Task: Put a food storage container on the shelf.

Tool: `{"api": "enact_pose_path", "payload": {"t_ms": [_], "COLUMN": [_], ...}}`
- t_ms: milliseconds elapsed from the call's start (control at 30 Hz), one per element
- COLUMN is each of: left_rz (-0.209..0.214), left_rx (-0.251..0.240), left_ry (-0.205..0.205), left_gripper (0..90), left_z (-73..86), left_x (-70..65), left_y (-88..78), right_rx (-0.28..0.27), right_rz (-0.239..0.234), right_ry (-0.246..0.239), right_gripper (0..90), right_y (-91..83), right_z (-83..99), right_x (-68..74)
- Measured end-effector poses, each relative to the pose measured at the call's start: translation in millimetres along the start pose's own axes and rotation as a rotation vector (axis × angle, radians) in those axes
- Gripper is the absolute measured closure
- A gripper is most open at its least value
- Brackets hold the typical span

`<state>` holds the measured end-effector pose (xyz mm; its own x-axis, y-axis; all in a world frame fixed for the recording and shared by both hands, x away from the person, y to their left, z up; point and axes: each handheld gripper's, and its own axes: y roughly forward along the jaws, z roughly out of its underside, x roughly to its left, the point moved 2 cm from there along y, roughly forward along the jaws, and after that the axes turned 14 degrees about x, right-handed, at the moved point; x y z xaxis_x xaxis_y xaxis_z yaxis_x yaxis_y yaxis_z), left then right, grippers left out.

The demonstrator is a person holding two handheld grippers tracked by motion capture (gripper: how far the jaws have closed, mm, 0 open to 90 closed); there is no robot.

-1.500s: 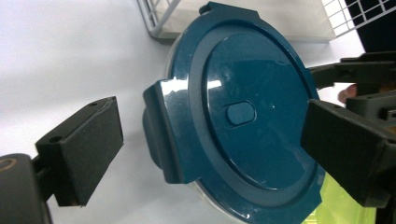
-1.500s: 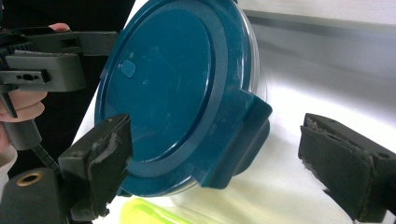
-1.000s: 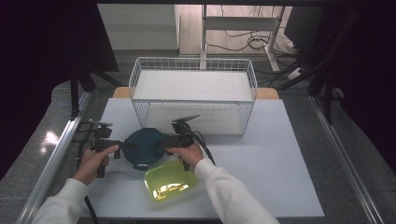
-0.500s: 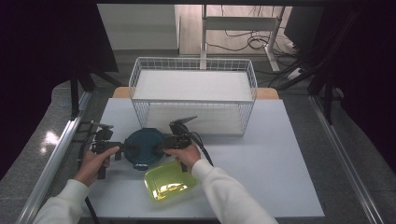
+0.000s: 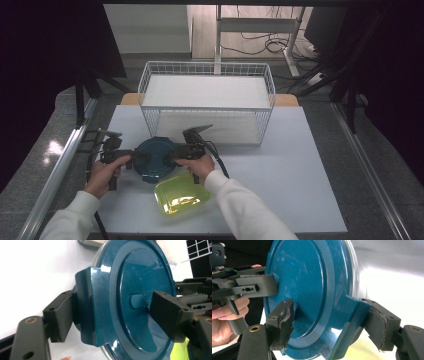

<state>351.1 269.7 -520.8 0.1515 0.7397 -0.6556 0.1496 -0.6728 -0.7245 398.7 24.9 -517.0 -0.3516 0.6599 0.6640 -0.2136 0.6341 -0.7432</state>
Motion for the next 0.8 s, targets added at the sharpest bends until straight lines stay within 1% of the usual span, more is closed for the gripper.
{"api": "enact_pose_path", "payload": {"t_ms": [67,100,133,200,233,300,500,633,667,800], "left_rz": [-0.002,-0.005,-0.004,0.000,0.001,0.005,0.016,0.017,0.016,0.020], "left_rx": [-0.004,-0.007,-0.006,-0.009,-0.007,-0.013,-0.013,-0.014,-0.012,-0.014], "left_ry": [0.000,0.002,0.006,0.001,0.001,-0.008,-0.004,0.001,0.002,0.000], "left_gripper": [23.0,24.4,24.4,25.5,25.9,26.3,28.1,29.8,30.1,30.1], "left_z": [0.0,0.1,0.3,0.8,1.0,1.8,4.1,5.2,5.4,5.9], "left_x": [-1.3,-2.6,-3.0,-2.9,-2.6,-2.6,-2.3,-2.5,-2.5,-2.8], "left_y": [-0.5,-1.3,-1.8,-3.0,-3.5,-4.1,-7.7,-10.5,-10.8,-11.6], "right_rx": [0.003,0.010,0.010,0.006,-0.002,-0.010,-0.024,-0.032,-0.033,-0.042], "right_rz": [0.000,-0.001,-0.001,-0.010,-0.017,-0.030,-0.032,-0.040,-0.034,-0.032], "right_ry": [-0.001,0.010,0.010,0.023,0.037,0.045,0.061,0.061,0.057,0.052], "right_gripper": [28.3,28.7,28.7,29.4,30.4,31.2,32.2,32.2,32.3,32.2], "right_y": [-0.4,-1.6,-1.6,-1.8,-2.2,-2.6,-3.6,-3.8,-4.3,-4.1], "right_z": [0.5,1.6,1.6,2.0,2.1,2.3,2.0,1.7,1.7,2.0], "right_x": [0.7,0.7,0.7,0.2,-0.5,-0.9,1.1,1.5,1.6,3.7]}}
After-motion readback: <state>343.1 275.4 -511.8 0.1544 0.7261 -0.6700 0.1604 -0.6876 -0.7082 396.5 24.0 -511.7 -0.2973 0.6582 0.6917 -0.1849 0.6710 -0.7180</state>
